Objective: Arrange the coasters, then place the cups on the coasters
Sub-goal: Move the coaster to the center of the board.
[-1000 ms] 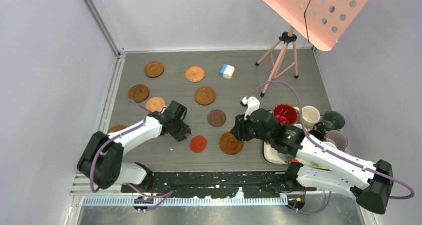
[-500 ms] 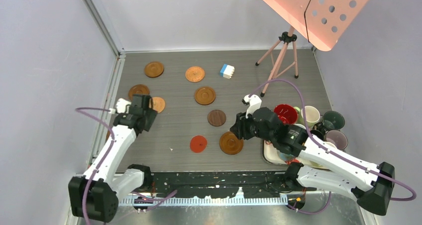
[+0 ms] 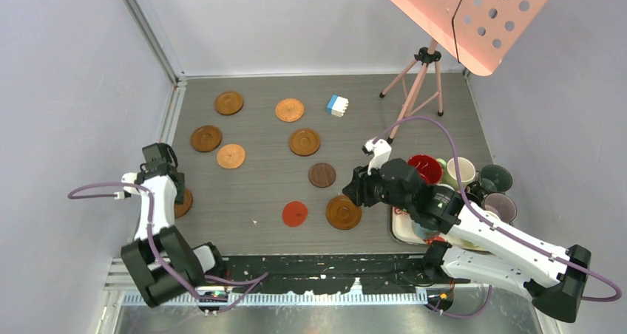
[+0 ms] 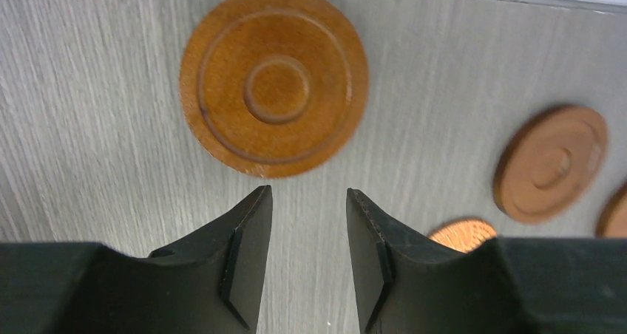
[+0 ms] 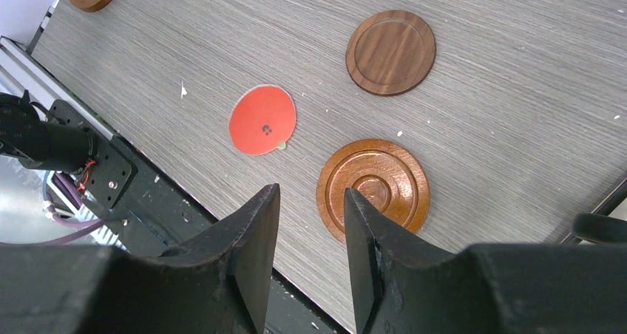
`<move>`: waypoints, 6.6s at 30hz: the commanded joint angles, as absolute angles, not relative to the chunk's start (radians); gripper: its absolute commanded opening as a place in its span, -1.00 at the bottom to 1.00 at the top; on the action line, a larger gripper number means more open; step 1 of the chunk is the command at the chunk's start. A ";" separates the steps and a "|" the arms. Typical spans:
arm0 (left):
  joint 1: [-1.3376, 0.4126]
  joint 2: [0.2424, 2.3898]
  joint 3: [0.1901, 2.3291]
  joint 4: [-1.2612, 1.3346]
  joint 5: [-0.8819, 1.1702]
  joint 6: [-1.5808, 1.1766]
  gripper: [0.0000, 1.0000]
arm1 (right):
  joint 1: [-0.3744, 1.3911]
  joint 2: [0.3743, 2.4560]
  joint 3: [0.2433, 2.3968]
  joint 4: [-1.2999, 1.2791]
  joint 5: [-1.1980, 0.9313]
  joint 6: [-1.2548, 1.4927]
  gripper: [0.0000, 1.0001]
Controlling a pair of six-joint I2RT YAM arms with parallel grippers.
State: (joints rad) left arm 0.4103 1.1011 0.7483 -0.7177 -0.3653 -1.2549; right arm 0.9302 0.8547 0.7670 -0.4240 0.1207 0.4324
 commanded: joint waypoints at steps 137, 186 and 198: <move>-0.439 1.088 0.841 -0.765 -0.207 -1.203 -0.14 | 0.934 0.856 0.835 -0.409 0.145 0.425 -0.11; 0.056 1.723 1.013 -0.206 0.130 -0.928 0.24 | 0.934 0.754 0.842 -0.480 0.188 0.366 -0.11; 0.020 1.682 0.964 -0.232 0.156 -0.932 0.24 | 0.935 0.736 0.830 -0.485 0.197 0.366 -0.11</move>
State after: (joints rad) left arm 0.0467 1.7142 0.9939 -0.2348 0.1184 -0.9142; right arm 0.9302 0.7517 0.8204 -0.5037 0.1791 0.3752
